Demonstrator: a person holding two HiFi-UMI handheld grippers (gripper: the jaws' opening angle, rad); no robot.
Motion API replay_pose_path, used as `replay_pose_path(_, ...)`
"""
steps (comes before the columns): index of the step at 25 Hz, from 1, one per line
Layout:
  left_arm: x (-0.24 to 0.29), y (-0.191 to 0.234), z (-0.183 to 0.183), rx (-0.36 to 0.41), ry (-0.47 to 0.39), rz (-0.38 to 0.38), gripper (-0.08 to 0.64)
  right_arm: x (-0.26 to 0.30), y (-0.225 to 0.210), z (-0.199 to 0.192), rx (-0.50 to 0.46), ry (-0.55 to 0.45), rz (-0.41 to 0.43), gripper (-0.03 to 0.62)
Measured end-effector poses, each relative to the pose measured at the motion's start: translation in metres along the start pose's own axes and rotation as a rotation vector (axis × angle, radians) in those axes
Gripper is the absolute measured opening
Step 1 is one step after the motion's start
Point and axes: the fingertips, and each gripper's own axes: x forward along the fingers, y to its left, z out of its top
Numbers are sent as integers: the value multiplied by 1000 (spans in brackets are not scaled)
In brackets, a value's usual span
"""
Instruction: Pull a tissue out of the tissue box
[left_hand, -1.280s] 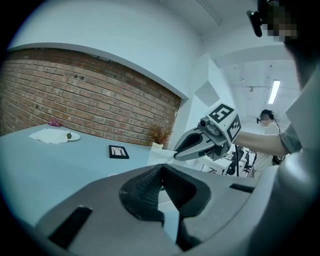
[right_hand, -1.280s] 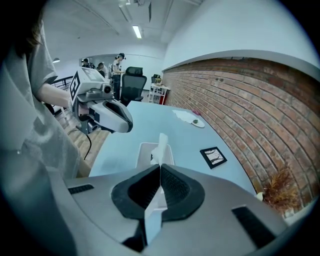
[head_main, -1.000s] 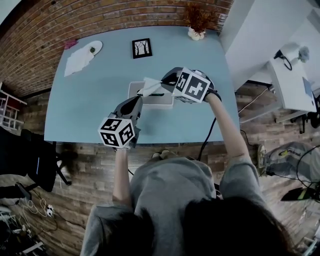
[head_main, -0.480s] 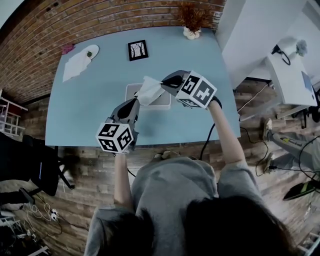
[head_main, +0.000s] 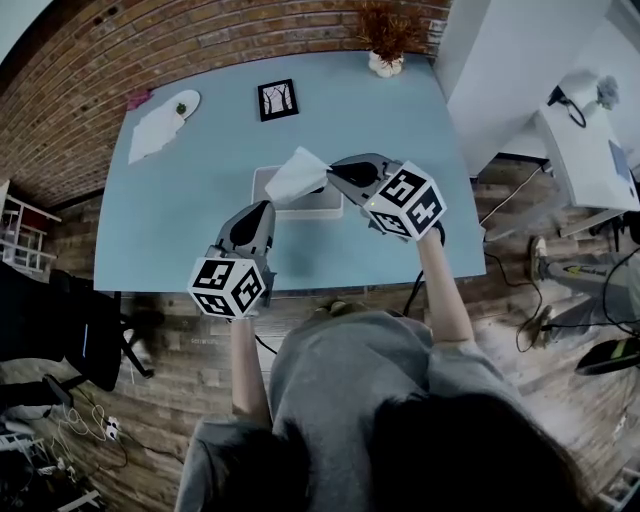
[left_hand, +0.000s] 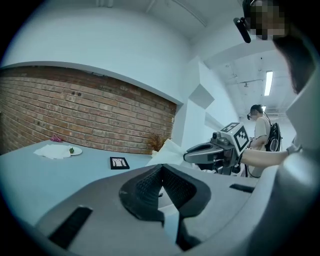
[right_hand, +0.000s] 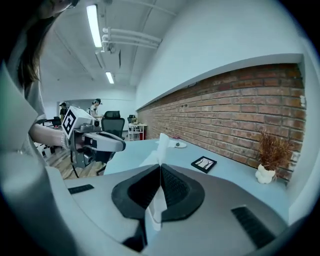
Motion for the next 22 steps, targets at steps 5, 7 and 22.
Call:
replay_pose_path(5,-10,-2,0,16,2,17,3,-7,6,10,52,-77,-29,3)
replay_pose_path(7,-12,-3,0,14,-1,20,3,-9,7,15,60,-103,-35,3)
replay_pose_path(22,-9,-4,9,25,-19,24,3,-19,4,17,75,-156,-53,3)
